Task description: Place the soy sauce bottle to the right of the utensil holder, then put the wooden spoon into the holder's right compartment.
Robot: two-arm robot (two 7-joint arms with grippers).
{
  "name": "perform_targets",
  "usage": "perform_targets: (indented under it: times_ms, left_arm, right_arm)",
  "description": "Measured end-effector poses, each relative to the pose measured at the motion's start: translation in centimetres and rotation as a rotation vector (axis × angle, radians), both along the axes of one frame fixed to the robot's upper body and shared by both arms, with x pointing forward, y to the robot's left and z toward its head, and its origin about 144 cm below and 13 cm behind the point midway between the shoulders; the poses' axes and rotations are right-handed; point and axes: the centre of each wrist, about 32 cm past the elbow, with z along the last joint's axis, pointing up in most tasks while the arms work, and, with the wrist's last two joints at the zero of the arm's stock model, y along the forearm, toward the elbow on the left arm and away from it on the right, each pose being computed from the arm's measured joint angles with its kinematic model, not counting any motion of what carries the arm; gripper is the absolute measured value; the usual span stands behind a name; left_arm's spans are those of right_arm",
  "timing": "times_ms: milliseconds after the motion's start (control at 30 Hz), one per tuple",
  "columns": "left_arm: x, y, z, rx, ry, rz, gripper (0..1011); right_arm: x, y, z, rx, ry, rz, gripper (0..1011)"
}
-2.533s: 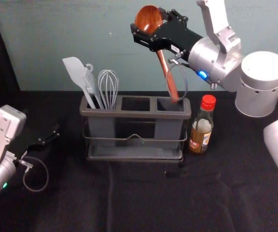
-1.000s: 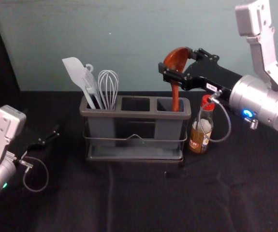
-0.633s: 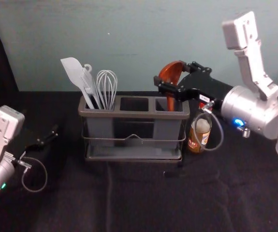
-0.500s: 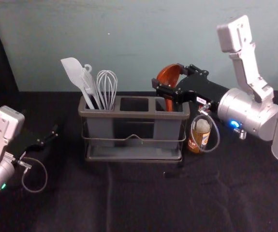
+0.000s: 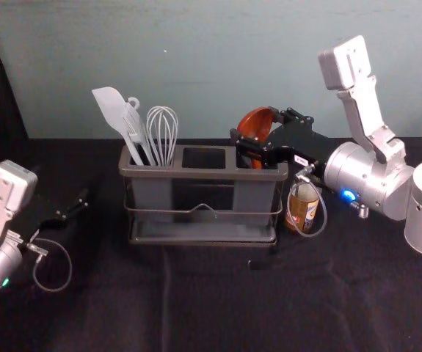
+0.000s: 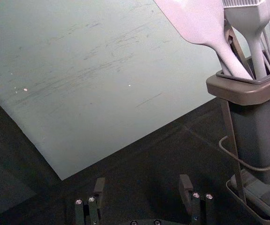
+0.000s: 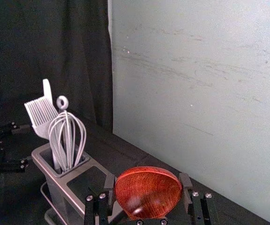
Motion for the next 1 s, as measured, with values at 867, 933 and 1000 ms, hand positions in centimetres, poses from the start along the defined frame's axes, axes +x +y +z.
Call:
perform_targets:
  times_ms: [867,933,1000]
  left_arm:
    - [0.00,0.00,0.00,0.000,0.000,0.000,1011]
    - [0.00,0.00,0.00,0.000,0.000,0.000,1011]
    - [0.00,0.00,0.00,0.000,0.000,0.000,1011]
  right_arm:
    - [-0.06,0.16,-0.21,-0.009,0.013,0.005,1000]
    - [-0.05,0.15,-0.20,-0.009,0.013,0.004,1004]
    - [-0.05,0.14,-0.19,-0.008,0.012,0.004,1004]
